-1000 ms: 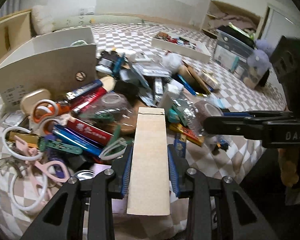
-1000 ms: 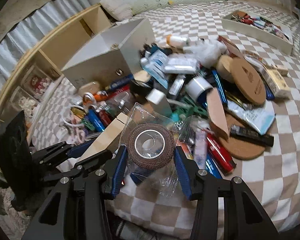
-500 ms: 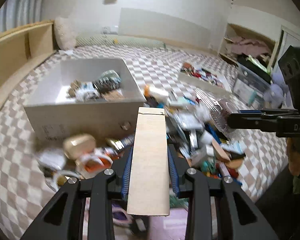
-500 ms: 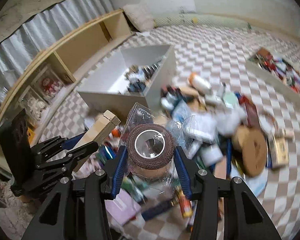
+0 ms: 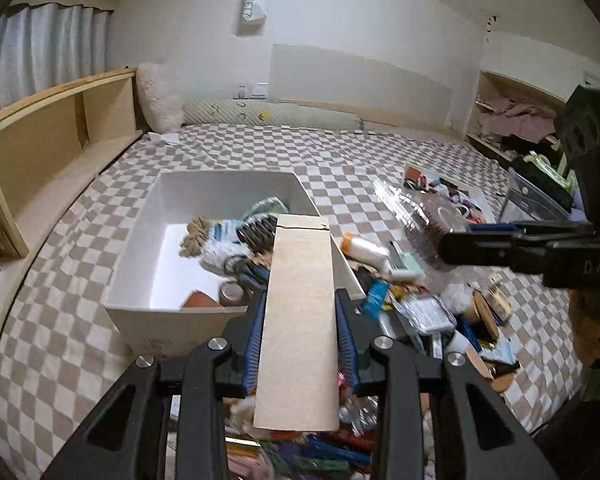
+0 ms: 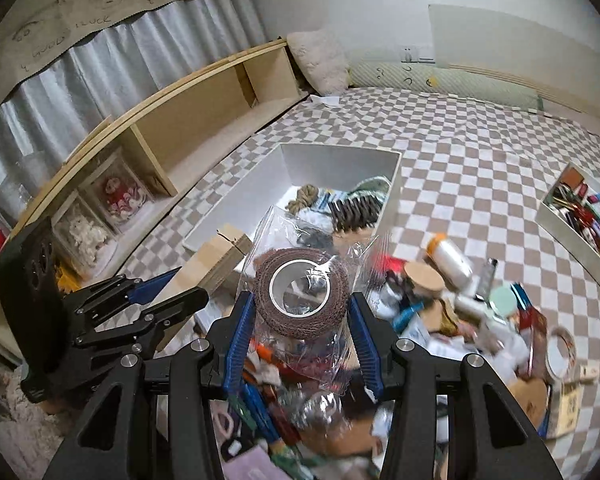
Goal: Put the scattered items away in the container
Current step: 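Carry the wooden block and tape roll over the white shoebox with both tools, then open both tools to drop the wooden block and tape roll into the shoebox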
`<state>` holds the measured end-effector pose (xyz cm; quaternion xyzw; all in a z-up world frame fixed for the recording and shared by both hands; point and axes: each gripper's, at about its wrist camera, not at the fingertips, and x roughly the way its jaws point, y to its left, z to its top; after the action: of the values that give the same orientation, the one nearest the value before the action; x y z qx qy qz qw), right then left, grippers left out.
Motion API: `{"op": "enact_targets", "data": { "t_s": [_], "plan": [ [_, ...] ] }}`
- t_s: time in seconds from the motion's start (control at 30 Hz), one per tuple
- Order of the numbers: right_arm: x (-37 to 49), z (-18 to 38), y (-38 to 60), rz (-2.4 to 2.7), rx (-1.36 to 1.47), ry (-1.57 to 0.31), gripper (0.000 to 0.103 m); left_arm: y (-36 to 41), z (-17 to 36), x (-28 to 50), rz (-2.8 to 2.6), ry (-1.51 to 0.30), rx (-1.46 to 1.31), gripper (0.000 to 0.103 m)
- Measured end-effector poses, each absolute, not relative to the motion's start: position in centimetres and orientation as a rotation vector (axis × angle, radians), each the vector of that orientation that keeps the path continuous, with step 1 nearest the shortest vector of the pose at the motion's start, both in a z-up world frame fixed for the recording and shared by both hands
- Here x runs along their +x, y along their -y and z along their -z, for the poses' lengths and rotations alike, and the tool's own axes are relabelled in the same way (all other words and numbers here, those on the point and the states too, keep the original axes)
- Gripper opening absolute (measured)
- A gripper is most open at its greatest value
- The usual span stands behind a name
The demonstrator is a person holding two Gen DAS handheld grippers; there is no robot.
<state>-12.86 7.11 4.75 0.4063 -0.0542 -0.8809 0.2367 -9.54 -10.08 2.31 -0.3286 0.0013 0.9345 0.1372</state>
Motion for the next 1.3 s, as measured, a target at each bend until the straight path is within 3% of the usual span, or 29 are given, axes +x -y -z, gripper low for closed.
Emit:
{"op": "enact_targets", "data": {
  "t_s": [0.57,1.3],
  "plan": [
    [-22.7,-4.1,-1.6,2.376,1.146,0.199,0.048,14.9,-3.0,-18.6,-2.799,0.006,-0.99,0.033],
    [-33.5,2.2,4.1,2.243,1.375,0.325,0.048,18.3,3.6,-26.3,-2.81,-0.103,-1.275,0.033]
  ]
}}
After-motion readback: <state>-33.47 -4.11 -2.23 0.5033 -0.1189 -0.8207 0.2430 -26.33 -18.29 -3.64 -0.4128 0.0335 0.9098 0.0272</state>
